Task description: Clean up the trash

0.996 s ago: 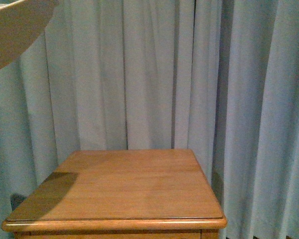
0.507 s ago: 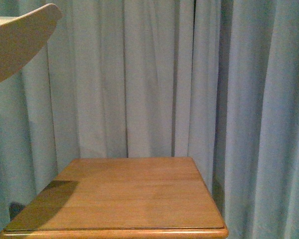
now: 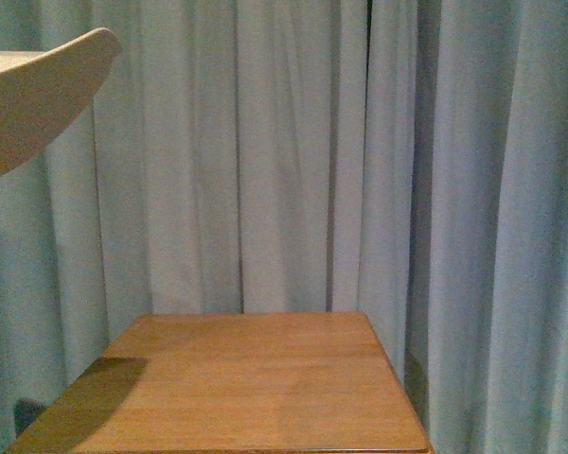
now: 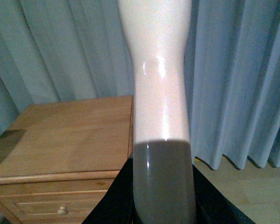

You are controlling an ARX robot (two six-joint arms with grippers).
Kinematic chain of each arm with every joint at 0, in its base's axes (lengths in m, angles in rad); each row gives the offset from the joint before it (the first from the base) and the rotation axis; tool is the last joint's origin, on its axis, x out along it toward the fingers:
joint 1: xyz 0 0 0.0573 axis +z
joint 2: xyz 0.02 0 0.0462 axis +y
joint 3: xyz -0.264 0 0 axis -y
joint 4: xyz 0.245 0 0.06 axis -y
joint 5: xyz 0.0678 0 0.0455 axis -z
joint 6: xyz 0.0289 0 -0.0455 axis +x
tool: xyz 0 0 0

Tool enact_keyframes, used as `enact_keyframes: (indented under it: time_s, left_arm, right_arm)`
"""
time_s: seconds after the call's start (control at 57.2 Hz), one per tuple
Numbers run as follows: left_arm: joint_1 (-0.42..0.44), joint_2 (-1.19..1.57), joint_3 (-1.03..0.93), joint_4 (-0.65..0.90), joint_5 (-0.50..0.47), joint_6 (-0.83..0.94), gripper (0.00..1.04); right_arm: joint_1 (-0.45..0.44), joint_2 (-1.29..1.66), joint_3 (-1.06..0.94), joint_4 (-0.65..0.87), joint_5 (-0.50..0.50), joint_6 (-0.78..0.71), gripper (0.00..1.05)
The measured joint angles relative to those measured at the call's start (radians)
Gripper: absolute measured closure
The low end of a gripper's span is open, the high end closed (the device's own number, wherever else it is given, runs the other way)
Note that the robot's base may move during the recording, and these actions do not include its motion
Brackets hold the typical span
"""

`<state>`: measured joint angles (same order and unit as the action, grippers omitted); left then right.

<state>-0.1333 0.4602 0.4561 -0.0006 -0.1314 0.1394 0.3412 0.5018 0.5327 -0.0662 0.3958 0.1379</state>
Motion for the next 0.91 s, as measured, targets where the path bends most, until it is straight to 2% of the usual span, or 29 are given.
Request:
enact_keyframes:
  time_s: [0.909]
  left_arm:
    - [0.003,0.003,-0.003,-0.001,0.0,-0.003,0.77]
  right_arm:
    - [-0.005,-0.006,-0.003,0.004,-0.002,0.001,0.85]
